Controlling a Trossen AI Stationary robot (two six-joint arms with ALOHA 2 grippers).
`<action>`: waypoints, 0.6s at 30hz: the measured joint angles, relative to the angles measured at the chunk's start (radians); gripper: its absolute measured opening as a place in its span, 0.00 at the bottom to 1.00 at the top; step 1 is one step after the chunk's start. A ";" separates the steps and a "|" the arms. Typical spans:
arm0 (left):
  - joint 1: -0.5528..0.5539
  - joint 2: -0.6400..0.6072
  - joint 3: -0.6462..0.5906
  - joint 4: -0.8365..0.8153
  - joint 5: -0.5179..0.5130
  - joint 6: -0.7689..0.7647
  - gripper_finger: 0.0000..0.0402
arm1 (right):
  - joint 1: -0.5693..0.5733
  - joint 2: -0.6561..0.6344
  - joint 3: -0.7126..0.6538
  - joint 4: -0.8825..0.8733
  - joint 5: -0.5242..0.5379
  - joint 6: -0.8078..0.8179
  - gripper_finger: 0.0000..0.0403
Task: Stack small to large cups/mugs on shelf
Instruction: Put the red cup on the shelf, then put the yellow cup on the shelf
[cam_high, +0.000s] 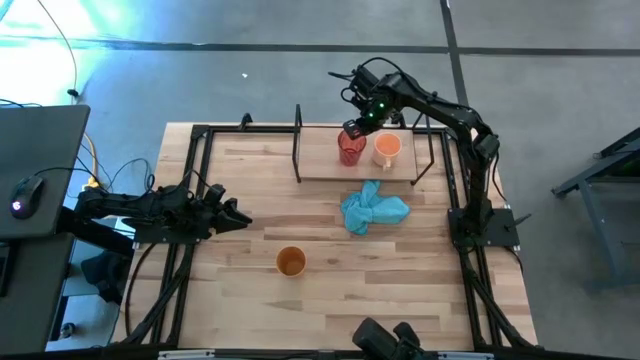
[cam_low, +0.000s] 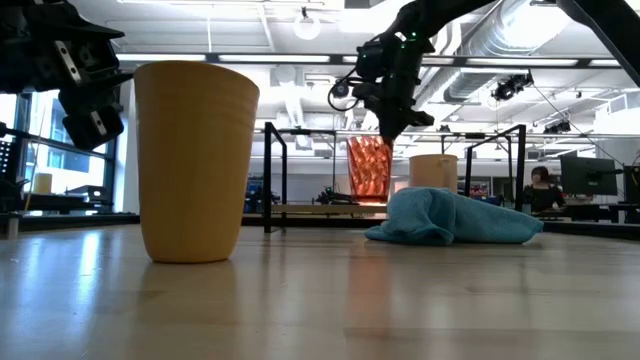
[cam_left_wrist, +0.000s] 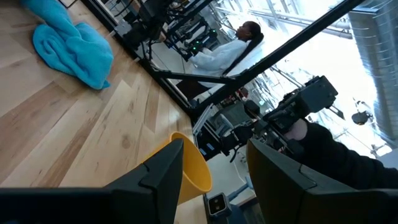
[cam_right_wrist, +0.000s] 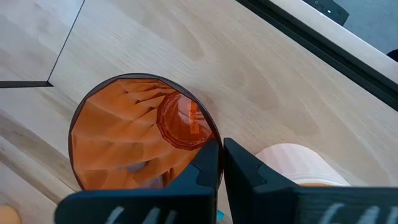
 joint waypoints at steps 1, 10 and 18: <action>0.000 0.000 0.000 0.000 0.000 0.000 0.41 | 0.000 0.000 0.000 0.003 0.000 0.000 0.00; 0.000 0.000 0.000 0.000 0.000 0.000 0.41 | 0.000 0.000 0.000 0.013 0.000 -0.001 0.01; 0.000 0.000 0.000 0.000 0.000 0.000 0.41 | 0.000 -0.001 0.000 0.013 -0.003 0.000 0.15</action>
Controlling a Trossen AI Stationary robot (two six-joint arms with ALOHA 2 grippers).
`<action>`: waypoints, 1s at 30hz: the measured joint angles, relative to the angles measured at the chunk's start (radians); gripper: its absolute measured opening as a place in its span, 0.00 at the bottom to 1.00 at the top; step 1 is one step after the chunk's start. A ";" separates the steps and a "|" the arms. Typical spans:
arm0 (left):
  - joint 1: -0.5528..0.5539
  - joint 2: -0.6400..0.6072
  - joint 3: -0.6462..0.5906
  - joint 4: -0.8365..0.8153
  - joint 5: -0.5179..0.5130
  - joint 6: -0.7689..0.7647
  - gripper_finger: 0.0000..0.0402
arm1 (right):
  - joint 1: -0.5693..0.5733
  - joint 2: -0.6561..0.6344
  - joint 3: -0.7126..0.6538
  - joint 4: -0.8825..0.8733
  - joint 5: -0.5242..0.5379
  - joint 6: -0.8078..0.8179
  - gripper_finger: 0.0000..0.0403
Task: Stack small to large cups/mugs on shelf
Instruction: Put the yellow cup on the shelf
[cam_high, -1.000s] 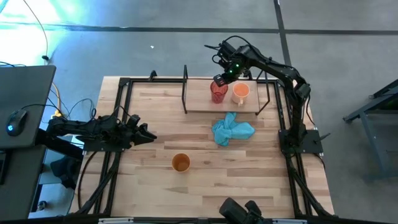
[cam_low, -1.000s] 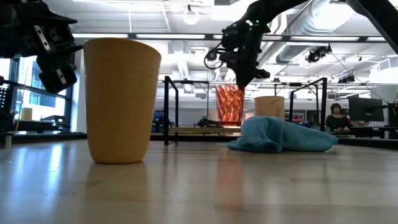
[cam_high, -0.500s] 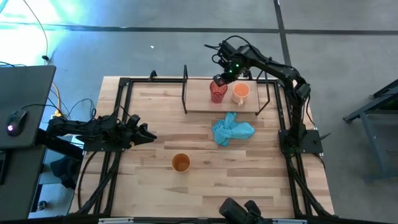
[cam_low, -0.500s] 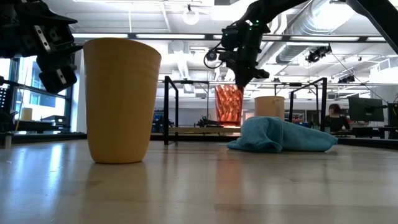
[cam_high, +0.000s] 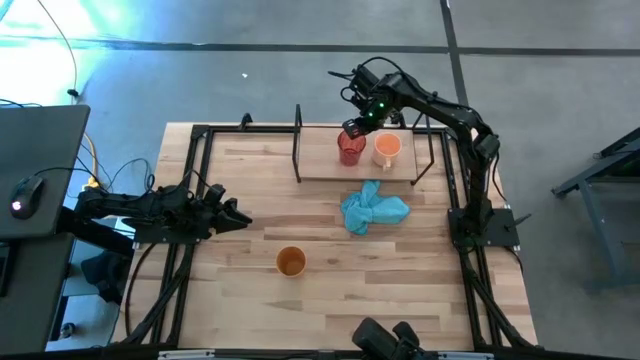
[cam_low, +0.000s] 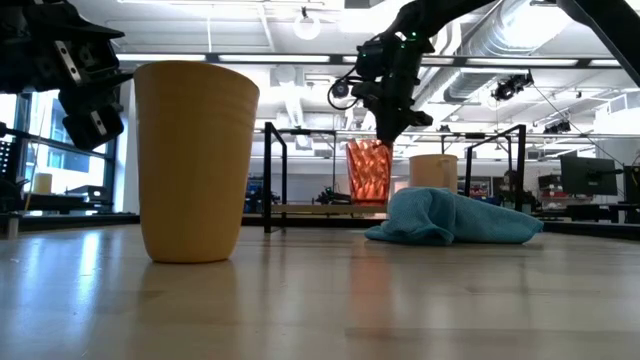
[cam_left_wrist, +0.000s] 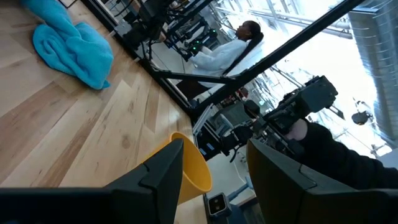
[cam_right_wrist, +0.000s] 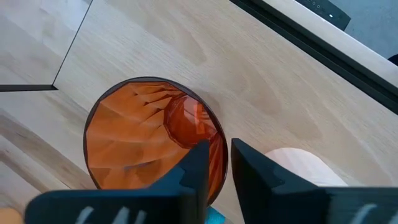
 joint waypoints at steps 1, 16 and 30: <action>0.000 0.000 0.000 0.000 0.000 0.000 0.41 | 0.000 0.000 0.000 0.000 0.000 0.000 0.16; 0.000 0.000 0.000 0.000 0.000 0.000 0.41 | 0.000 -0.002 0.000 -0.001 0.017 -0.015 0.18; 0.000 0.000 0.000 -0.003 -0.014 -0.028 0.41 | -0.001 -0.128 0.000 -0.009 0.015 -0.072 0.29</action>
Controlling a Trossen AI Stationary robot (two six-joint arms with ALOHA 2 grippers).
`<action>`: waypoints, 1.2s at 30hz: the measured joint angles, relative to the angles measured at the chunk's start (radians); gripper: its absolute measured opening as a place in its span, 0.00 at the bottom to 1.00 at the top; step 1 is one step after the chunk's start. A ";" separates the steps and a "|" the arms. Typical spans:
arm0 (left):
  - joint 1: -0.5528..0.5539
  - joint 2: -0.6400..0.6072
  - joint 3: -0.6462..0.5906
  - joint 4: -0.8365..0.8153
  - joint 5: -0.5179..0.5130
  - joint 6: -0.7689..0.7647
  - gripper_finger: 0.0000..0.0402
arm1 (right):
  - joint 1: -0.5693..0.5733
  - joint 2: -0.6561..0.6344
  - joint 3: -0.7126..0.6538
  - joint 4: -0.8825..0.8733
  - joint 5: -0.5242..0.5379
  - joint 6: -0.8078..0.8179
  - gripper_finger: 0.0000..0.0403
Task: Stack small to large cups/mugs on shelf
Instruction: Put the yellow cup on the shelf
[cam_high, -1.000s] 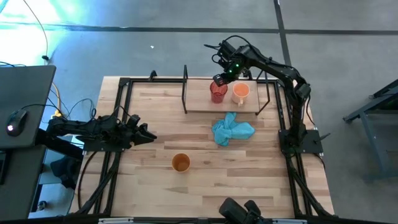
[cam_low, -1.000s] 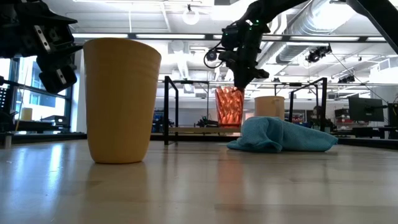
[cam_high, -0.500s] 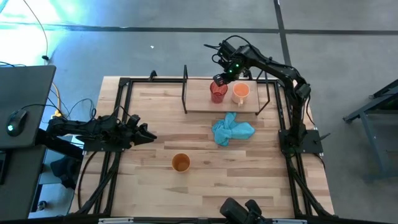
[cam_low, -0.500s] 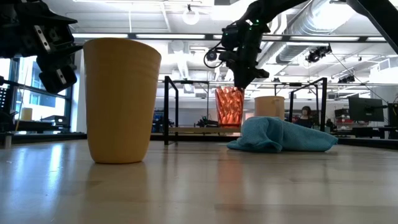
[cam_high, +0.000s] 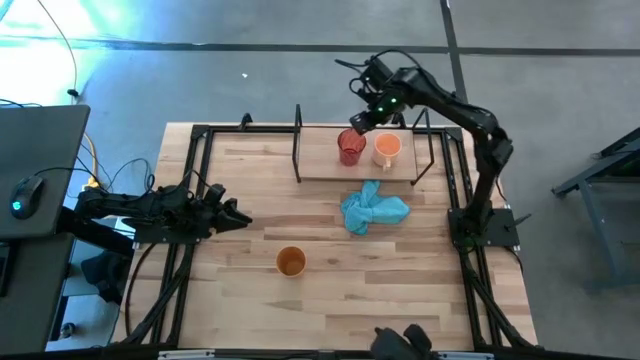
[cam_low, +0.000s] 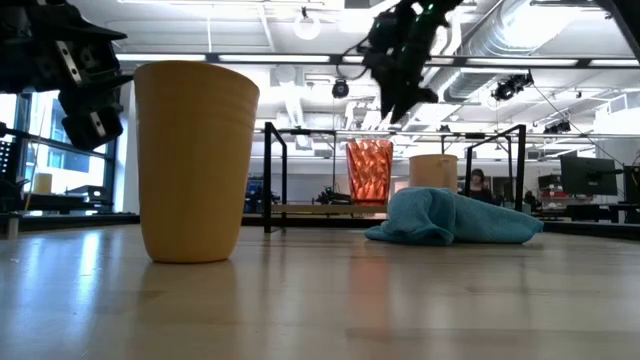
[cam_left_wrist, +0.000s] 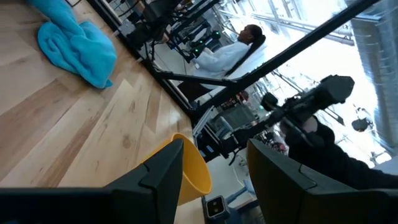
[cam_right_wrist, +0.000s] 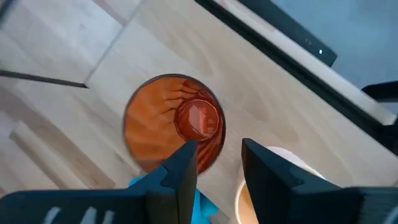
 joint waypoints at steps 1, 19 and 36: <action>0.000 0.000 0.000 0.000 -0.002 -0.004 0.41 | 0.002 -0.018 0.000 -0.008 0.000 -0.008 0.29; -0.091 0.295 0.102 0.103 -0.022 -0.057 0.41 | 0.274 -0.463 0.001 -0.041 -0.191 -0.231 0.30; -0.120 0.916 0.424 0.123 -0.074 0.268 0.41 | 0.697 -0.615 0.001 -0.005 -0.223 -0.216 0.30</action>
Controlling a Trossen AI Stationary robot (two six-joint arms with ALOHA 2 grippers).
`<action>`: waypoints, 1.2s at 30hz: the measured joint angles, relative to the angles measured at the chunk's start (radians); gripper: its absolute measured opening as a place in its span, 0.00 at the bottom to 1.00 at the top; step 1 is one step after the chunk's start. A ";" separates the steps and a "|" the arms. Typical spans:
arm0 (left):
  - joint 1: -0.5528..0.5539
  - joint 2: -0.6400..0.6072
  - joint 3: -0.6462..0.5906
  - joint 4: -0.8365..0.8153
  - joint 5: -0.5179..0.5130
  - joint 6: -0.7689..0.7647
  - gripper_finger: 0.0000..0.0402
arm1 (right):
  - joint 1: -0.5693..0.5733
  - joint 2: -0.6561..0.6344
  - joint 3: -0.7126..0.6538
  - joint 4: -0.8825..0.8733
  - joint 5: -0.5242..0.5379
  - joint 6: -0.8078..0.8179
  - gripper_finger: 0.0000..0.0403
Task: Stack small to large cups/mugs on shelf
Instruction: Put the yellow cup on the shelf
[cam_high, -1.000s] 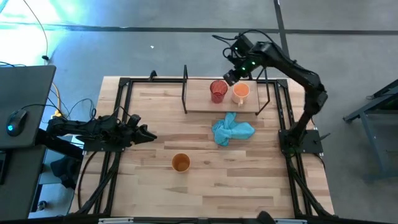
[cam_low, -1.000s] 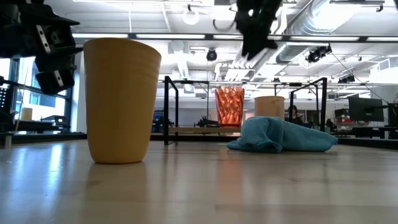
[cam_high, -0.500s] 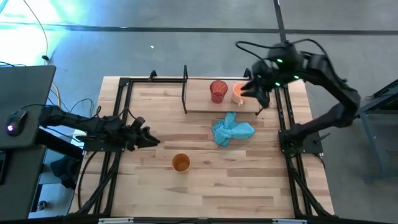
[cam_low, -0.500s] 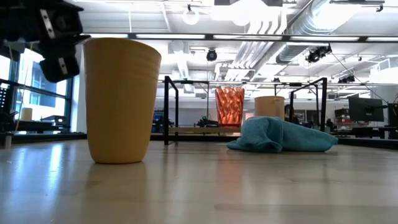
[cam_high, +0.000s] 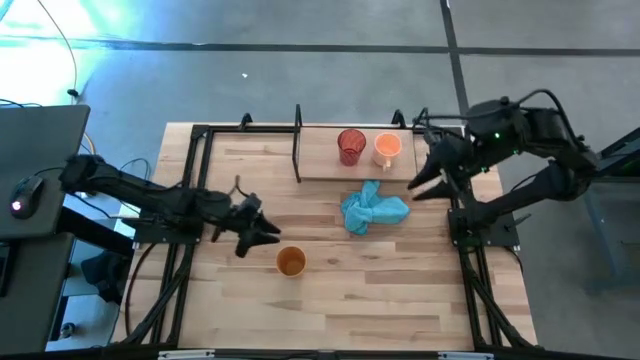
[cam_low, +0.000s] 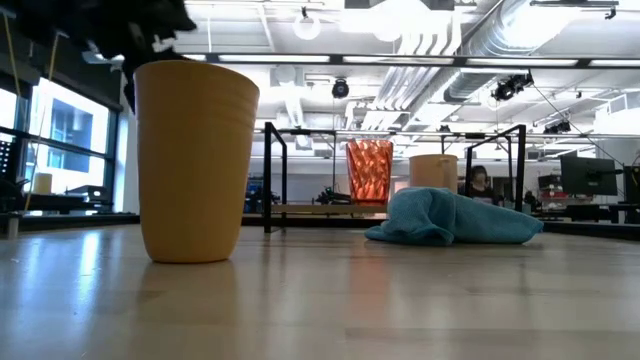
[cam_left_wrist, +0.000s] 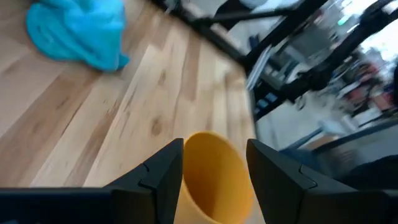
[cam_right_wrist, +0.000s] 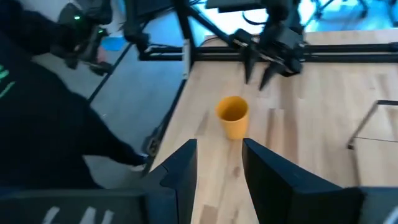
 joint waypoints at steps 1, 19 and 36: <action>0.000 0.033 0.017 -0.014 0.001 0.003 0.41 | 0.019 0.000 0.000 -0.002 0.000 0.000 0.30; -0.069 0.296 0.410 -0.476 -0.135 0.194 0.41 | 0.312 -0.063 -0.001 0.167 0.005 -0.066 0.29; -0.069 0.295 0.437 -0.508 -0.193 0.209 0.41 | 0.446 -0.189 -0.001 0.132 0.290 -0.240 0.29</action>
